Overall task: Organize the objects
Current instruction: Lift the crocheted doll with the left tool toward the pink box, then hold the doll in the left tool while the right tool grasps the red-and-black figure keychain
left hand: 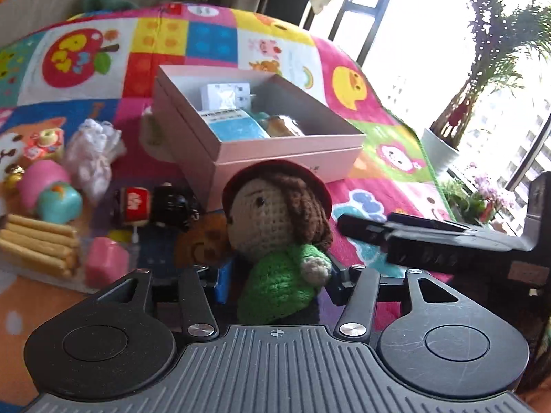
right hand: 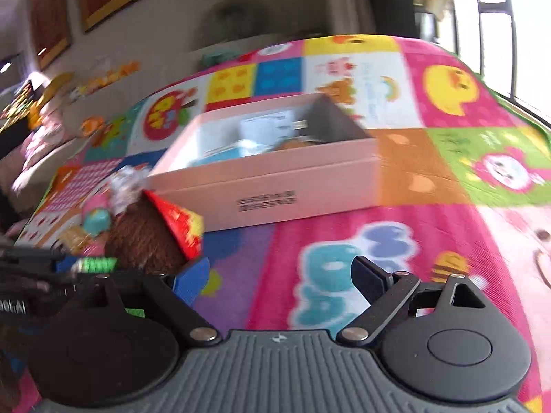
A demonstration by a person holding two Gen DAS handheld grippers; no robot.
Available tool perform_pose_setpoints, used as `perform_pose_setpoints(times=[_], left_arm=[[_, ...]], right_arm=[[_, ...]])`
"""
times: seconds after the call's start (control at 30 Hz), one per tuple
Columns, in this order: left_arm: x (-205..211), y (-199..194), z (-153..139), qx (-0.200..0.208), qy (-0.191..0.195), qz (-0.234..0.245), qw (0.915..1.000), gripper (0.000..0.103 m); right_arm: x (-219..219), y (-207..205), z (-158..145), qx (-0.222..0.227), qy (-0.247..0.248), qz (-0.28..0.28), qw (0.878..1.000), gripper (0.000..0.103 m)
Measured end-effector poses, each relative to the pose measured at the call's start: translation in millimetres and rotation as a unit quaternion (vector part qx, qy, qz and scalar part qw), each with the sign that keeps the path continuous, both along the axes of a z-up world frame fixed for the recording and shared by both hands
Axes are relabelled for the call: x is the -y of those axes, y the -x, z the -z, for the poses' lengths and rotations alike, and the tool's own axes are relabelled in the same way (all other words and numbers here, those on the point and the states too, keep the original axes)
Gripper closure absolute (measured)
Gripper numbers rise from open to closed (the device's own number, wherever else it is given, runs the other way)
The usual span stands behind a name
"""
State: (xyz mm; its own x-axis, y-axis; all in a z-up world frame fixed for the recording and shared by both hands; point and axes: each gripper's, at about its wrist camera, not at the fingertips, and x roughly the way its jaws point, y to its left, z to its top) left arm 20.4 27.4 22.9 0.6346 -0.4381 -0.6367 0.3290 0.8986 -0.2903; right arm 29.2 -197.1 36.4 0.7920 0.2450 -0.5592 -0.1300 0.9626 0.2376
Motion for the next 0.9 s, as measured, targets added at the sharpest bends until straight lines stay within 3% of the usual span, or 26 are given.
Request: perform_pose_setpoints(times=[0.1, 0.17, 0.4, 0.63, 0.73, 0.9], left_arm=[[10.1, -6.3, 3.8, 0.013, -0.016, -0.014, 0.9997, 0.047], [12.6, -9.9, 6.3, 0.012, -0.014, -0.016, 0.9997, 0.046], [13.1, -7.5, 6.4, 0.023, -0.015, -0.022, 0.9994, 0.051], [-38.9, 48.1, 3.9, 0.021, -0.013, -0.029, 0.9993, 0.052], [-73.9, 66.8, 2.4, 0.021, -0.002, -0.071, 0.9972, 0.053], [-131.8, 76.5, 4.7, 0.026, 0.032, -0.174, 0.9839, 0.053]], right_arm=[[19.9, 0.1, 3.4, -0.003, -0.041, 0.044, 0.998, 0.013], [24.4, -2.5, 6.0, -0.011, -0.053, 0.046, 0.997, 0.013], [20.8, -3.6, 8.7, -0.017, -0.046, 0.042, 0.998, 0.012], [2.4, -4.9, 7.2, -0.02, -0.007, 0.008, 1.0, 0.008], [-19.9, -2.1, 4.4, -0.01, 0.04, -0.019, 0.999, 0.008], [-78.8, 6.5, -4.5, 0.018, 0.086, -0.11, 0.99, 0.01]])
